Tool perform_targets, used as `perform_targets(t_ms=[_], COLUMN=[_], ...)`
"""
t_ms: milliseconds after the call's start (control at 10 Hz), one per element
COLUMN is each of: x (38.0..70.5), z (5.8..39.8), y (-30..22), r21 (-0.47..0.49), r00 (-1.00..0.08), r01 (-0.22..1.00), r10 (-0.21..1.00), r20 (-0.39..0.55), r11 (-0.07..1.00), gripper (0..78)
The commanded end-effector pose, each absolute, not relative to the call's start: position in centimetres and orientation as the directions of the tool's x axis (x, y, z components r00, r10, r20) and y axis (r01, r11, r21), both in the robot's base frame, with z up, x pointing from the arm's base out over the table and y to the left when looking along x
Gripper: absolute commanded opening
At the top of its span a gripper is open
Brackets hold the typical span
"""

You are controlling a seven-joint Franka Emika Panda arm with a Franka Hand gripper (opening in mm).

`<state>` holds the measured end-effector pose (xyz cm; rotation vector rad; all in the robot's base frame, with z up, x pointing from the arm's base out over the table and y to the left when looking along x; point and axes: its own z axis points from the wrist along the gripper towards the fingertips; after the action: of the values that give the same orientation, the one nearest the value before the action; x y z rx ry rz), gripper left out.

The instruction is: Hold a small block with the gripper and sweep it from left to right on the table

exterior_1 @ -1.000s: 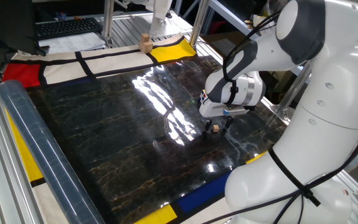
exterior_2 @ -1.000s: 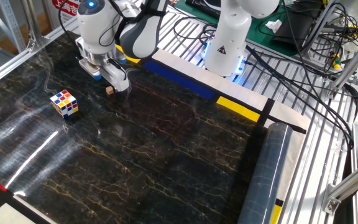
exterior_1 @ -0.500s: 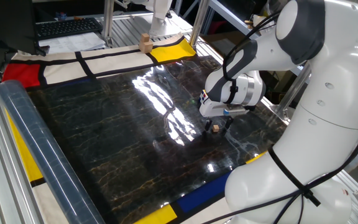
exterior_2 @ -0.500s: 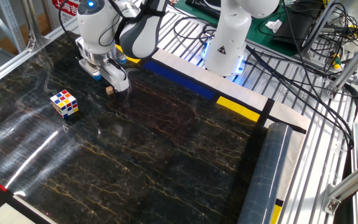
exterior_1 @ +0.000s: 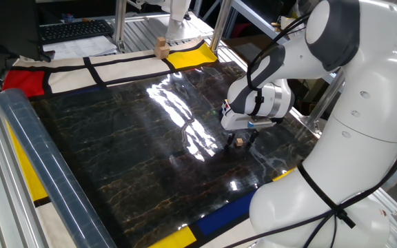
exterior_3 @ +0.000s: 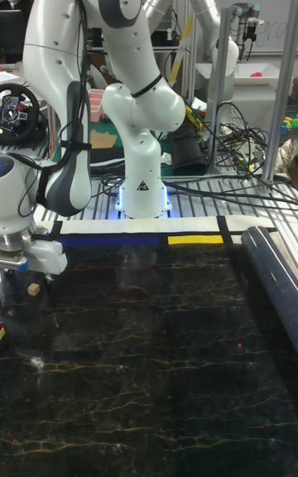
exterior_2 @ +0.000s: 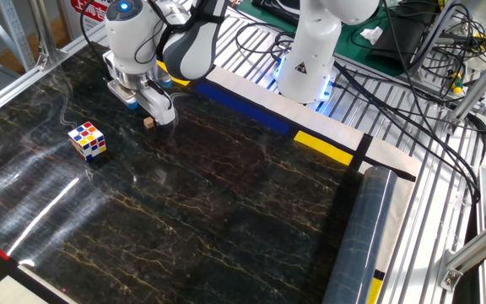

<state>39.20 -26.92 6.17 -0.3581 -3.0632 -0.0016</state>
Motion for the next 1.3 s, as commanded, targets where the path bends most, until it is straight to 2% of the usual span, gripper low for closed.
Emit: perform_targets(t_ms=[100,200,300,1300], x=[39.27,39.27,39.27,39.27], z=[6.27,6.27,6.27,6.27], y=[-26.98,-26.98,-26.98,-26.98], r21=[-0.006,-0.006,-0.006,-0.006], r00=[-0.97,-0.97,-0.97,-0.97], r01=[0.236,0.237,0.237,0.237], r10=[0.236,0.237,0.237,0.237], r20=[0.054,0.054,0.054,0.054], r11=[0.972,0.972,0.972,0.972], gripper=[77.5,77.5,1.1,1.1])
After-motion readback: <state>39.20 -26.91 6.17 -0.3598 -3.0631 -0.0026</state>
